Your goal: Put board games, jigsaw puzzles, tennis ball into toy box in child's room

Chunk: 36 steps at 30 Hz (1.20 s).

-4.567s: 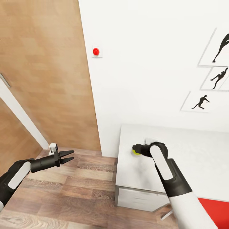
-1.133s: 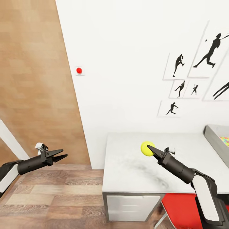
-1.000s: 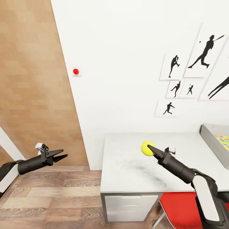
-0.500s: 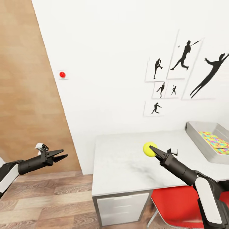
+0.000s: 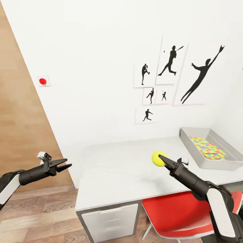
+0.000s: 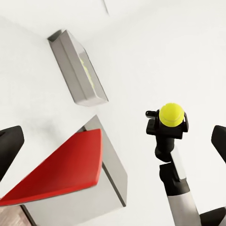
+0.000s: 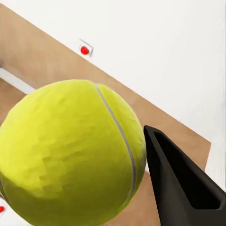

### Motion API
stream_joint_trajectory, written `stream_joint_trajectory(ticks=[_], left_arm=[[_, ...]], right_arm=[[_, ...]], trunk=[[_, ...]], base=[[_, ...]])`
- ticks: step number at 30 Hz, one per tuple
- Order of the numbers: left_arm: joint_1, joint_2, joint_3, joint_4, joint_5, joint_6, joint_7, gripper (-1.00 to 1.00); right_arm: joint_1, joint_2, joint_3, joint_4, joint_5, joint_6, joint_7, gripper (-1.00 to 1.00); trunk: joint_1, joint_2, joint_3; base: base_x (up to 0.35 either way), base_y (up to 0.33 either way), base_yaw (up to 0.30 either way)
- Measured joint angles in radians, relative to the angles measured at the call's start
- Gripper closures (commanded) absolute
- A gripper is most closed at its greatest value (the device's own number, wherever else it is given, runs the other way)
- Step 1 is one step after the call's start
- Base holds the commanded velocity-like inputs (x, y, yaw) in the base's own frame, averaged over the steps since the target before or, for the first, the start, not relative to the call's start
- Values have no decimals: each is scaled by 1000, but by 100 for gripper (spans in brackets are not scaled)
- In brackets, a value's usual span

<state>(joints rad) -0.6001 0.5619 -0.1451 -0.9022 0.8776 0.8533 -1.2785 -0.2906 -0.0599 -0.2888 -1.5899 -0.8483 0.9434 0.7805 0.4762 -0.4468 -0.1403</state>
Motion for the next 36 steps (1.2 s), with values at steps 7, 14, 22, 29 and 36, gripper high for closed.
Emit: stream_joint_trajectory(ticks=[7,14,22,29,36], left_arm=[[0,0,0,0,0,0,0,-100],[0,1,0,0,0,0,0,-100],[0,1,0,0,-1,0,0,-100],[0,1,0,0,-1,0,0,-100],[0,0,0,0,0,0,0,-100]], right_arm=[[0,0,0,-1,0,0,1,100],[0,0,0,-1,0,0,2,100],[0,0,0,0,0,0,2,100],[0,0,-19,0,0,0,2,100],[0,0,-21,0,0,0,4,100]], trunk=[[0,0,1],[0,0,6],[0,0,9],[0,0,9],[0,0,15]], base=[[0,-301,-90],[32,-293,-245],[245,-165,-142],[116,-126,-17],[74,-217,-178]])
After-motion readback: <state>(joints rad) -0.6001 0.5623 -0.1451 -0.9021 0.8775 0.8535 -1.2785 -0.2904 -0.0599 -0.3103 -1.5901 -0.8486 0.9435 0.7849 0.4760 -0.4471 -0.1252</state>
